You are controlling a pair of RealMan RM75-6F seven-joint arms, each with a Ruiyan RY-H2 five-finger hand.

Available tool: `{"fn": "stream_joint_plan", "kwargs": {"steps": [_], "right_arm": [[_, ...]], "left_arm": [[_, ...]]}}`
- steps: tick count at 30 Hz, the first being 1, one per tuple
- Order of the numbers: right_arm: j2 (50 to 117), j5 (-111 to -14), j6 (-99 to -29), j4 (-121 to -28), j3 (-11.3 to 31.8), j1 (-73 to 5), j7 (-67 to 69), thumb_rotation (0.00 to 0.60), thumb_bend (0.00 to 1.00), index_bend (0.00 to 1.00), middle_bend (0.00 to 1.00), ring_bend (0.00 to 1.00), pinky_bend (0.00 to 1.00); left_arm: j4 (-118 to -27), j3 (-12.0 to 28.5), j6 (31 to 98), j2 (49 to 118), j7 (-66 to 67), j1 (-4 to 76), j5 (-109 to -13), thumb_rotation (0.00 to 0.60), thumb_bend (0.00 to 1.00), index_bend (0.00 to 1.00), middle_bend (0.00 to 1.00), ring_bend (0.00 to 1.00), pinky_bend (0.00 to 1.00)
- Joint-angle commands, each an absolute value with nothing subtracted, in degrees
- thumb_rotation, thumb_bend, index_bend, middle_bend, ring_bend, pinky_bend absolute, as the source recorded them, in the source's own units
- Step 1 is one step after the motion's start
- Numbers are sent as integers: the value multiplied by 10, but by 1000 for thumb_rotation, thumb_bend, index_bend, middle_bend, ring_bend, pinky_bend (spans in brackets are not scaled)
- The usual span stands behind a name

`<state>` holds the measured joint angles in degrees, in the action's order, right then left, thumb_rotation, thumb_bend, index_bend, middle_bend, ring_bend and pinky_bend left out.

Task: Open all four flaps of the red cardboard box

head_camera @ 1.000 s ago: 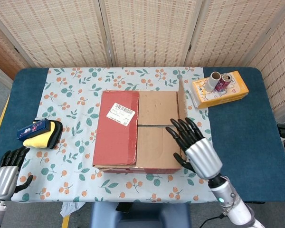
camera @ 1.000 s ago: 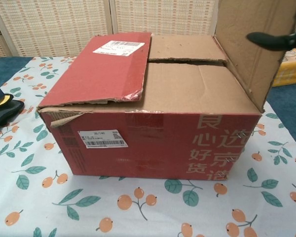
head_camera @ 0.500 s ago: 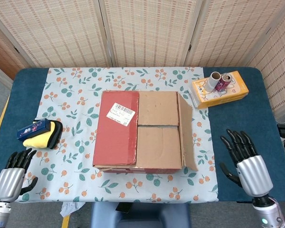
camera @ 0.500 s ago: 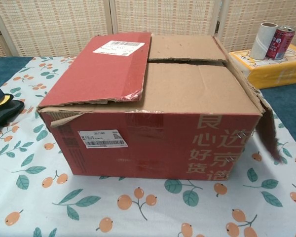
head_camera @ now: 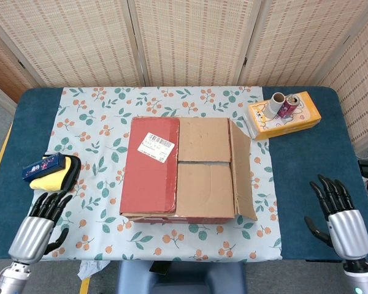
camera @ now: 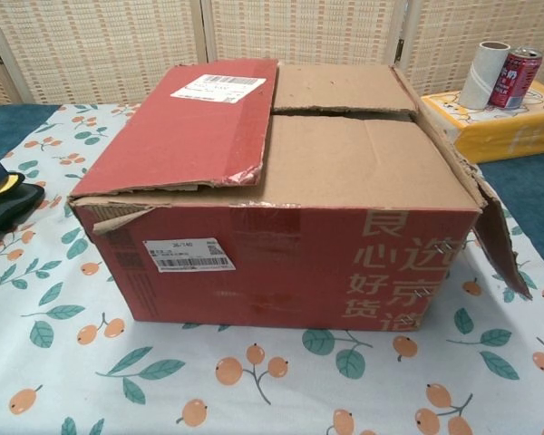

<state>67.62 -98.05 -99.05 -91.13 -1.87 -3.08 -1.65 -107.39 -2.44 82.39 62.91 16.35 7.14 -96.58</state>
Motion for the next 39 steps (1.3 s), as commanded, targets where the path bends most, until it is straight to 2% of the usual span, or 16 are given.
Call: {"fn": "stream_joint_plan", "kwargs": {"steps": [1,8,15,22,39], "right_arm": [[674,-981,-991,-911,-17,-29,-10,600,385,0,0,0,50],[669,-976,-983,-914,-10,-26,-3,600,385,0,0,0,49],[661,-965,-987,-915,2,-20,16,600,385,0,0,0,49],[653,-947,-986,-916,15,-16,36,600,385,0,0,0,50],[650,-928,-977,-919,33,-12,36,600,385,0,0,0,49]], "left_arm": [[-1107,-16,809,618,167,91,-979,600,466,30,93,86,67],[-1170,7,758,615,204,132,-973,600,465,12,87,58,68],[-1199,45,713,640,249,174,-921,600,431,12,61,24,11],[-1217,70,669,665,287,216,-861,600,380,0,61,17,6],[-1234,86,651,728,360,271,-800,600,359,0,48,0,0]]}}
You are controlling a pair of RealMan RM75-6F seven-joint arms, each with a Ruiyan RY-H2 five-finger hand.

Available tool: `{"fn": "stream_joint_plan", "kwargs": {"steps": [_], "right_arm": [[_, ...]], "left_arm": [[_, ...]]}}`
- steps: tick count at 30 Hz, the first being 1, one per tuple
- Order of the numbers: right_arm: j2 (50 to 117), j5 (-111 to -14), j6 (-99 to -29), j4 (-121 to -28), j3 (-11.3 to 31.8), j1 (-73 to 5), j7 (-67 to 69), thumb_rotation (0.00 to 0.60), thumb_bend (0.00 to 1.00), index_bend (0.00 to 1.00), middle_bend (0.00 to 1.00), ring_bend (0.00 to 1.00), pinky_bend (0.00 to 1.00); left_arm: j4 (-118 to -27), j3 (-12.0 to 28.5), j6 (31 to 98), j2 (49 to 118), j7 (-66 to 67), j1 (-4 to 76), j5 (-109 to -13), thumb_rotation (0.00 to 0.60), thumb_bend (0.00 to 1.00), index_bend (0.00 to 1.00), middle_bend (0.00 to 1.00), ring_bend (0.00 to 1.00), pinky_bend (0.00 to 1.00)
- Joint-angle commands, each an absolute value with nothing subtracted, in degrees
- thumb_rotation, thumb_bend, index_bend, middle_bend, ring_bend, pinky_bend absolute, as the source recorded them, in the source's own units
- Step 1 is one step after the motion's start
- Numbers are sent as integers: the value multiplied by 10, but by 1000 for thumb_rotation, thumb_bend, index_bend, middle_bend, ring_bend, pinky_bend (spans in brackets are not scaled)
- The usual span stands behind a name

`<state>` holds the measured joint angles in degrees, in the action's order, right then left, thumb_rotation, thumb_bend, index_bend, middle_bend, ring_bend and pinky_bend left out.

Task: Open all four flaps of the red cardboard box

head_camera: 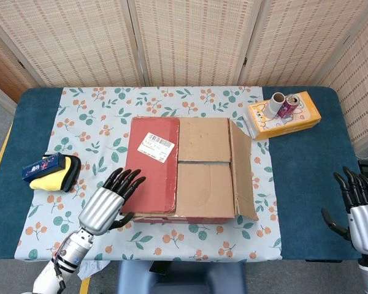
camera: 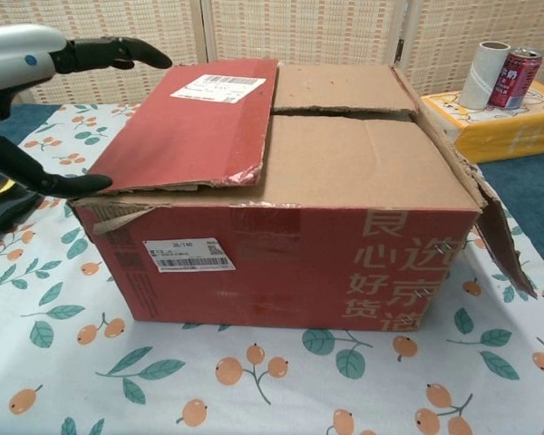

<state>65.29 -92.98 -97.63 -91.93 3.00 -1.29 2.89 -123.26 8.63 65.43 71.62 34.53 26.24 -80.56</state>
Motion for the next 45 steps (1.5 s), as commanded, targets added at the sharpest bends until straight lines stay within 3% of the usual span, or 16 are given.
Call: {"fn": "stream_joint_plan", "kwargs": {"steps": [1,22,45], "right_arm": [[649,-927,-977,-919,33,-11,39,600,385,0,0,0,49],[639,-919,-965,-920,41,-9,60,600,385,0,0,0,49],[634,-925,-970,-921,43,-3,71,600,386,0,0,0,50]], "left_arm": [[-1234,85,650,732,366,275,-795,600,359,0,47,0,0],[-1241,82,657,832,514,348,-724,600,376,0,37,0,0],[-1196,82,684,864,507,379,-711,600,377,0,37,0,0]]}}
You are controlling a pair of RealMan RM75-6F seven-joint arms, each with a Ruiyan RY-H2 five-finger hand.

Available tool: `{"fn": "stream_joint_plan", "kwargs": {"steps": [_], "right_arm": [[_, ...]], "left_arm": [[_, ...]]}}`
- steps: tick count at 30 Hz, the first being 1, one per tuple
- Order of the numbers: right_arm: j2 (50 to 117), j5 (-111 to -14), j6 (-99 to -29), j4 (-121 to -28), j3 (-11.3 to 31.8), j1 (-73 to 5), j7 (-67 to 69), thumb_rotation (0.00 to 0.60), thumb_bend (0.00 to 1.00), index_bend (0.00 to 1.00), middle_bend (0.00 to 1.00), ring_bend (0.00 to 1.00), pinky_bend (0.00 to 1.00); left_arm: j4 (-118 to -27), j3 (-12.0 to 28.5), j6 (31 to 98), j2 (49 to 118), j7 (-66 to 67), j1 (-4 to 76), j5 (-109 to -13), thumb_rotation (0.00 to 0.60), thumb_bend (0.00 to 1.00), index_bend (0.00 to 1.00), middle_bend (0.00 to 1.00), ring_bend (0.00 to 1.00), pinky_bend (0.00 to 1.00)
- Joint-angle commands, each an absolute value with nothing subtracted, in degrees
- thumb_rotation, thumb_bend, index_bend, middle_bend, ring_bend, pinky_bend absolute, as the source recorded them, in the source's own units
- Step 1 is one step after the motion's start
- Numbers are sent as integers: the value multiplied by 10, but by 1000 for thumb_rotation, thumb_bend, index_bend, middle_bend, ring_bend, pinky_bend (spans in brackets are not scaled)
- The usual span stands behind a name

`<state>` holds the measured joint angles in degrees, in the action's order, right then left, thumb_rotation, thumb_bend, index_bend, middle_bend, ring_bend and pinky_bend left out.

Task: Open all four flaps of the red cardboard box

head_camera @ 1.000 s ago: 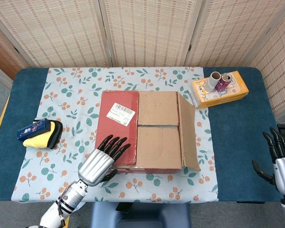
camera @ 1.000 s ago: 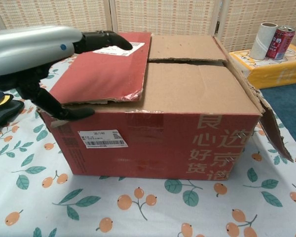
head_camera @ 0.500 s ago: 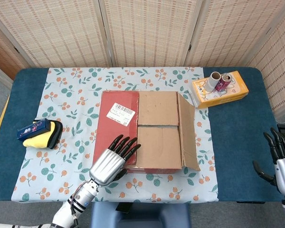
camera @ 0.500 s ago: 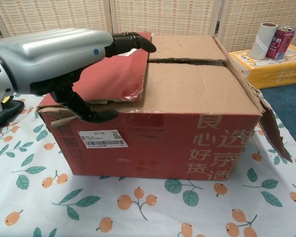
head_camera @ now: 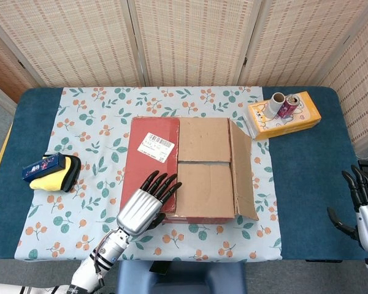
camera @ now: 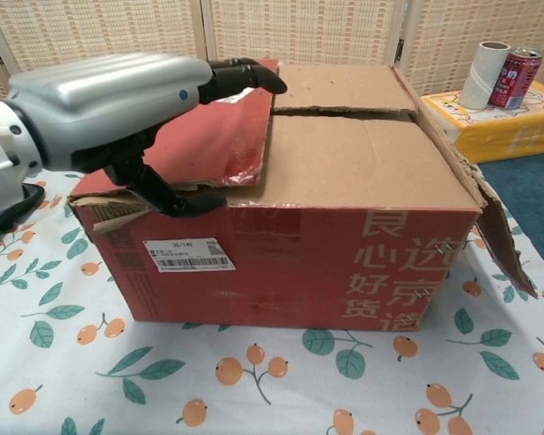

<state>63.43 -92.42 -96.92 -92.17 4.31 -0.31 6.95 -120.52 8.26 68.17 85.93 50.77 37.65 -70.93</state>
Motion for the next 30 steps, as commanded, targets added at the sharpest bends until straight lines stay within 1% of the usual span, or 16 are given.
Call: {"fn": "stream_joint_plan", "kwargs": {"steps": [1,9,19,24,30], "right_arm": [[633,-925,-970,-921,43,-2,72,600,386,0,0,0,49],[633,-925,-967,-921,44,-2,72,600,385,0,0,0,49],[632,-924,-962,-924,43,-2,71,600,385,0,0,0,49],[632,-922,-960,-925,44,-3,71,600,385,0,0,0,50],[633,-925,-957,-928,41,-3,64,600,385,0,0,0,50]], "left_arm": [[-1192,81,685,867,509,381,-711,600,377,0,37,0,0],[-1176,74,709,882,520,382,-737,600,378,0,37,0,0],[-1137,64,776,915,555,363,-826,600,377,0,37,0,0],[-1134,63,793,915,553,355,-859,600,377,0,38,0,0],[-1123,71,836,914,529,340,-930,600,376,0,51,0,0]]}}
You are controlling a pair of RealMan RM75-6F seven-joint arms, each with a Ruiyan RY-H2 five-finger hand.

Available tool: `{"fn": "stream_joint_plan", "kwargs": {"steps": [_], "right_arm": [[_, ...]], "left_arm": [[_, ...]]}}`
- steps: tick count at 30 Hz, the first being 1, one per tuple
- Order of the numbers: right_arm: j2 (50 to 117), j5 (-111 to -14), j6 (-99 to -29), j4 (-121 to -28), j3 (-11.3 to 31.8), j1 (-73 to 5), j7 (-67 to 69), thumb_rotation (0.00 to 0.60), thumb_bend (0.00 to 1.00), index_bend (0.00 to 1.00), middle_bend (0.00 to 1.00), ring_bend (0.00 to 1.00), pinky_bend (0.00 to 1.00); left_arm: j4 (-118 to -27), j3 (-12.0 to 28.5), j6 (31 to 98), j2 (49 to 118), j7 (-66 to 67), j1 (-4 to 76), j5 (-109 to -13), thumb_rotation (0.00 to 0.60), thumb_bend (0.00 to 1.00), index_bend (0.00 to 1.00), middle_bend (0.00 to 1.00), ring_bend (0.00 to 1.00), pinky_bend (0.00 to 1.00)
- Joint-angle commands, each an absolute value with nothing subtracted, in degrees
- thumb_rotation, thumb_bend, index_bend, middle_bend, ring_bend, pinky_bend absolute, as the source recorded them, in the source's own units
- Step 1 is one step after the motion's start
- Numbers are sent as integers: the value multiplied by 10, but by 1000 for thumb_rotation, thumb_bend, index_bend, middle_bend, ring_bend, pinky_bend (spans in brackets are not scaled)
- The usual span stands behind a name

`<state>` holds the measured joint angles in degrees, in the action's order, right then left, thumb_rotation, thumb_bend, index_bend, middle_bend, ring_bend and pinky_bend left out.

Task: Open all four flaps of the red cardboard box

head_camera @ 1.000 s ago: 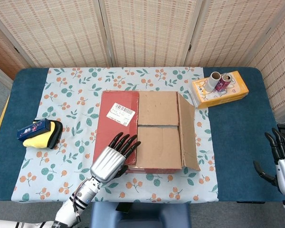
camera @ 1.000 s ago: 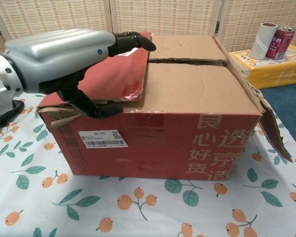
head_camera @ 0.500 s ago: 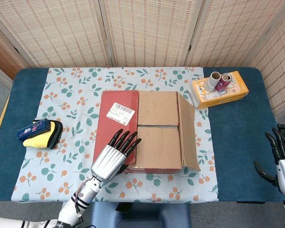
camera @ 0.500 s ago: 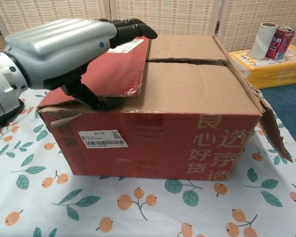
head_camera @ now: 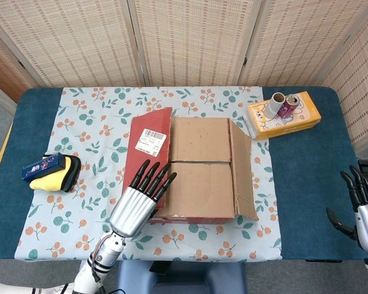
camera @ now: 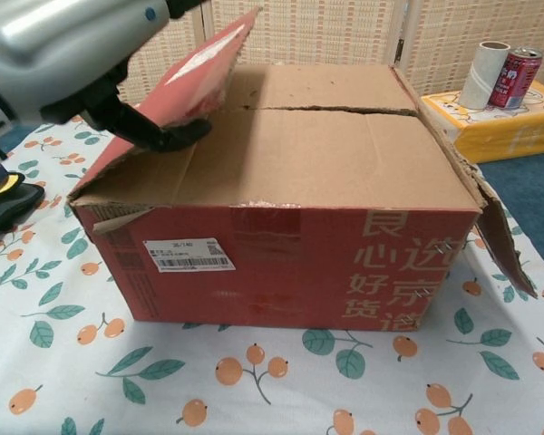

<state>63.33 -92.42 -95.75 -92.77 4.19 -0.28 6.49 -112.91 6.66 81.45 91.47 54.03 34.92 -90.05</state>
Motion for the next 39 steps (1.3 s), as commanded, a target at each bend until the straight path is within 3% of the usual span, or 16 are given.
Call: {"fn": "stream_joint_plan", "kwargs": {"steps": [1,14,19,24,32,39], "right_arm": [[633,-925,-956,-929,41,-3,65,600,385,0,0,0,49],[634,-922,-952,-932,41,-3,57,600,385,0,0,0,49],[637,-922,-948,-933,40,-4,49,600,385,0,0,0,49],[641,-920,-935,-935,40,-10,39,600,386,0,0,0,50],[628,-934,-881,-961,38,-45,30,600,385,0,0,0,50],[602,-899,-793,-1048,83,-117,-55,600,385,0,0,0,49]], "left_arm": [[-1124,72,842,913,529,336,-938,600,376,0,51,0,0],[-1141,85,906,859,526,270,-954,600,381,0,50,0,0],[-1150,88,921,802,505,226,-881,600,382,0,47,0,0],[-1131,97,890,740,424,204,-797,600,382,0,39,0,0],[-1107,46,850,689,316,177,-815,600,380,0,37,0,0],[-1088,16,855,668,261,153,-853,600,380,0,30,0,0]]}}
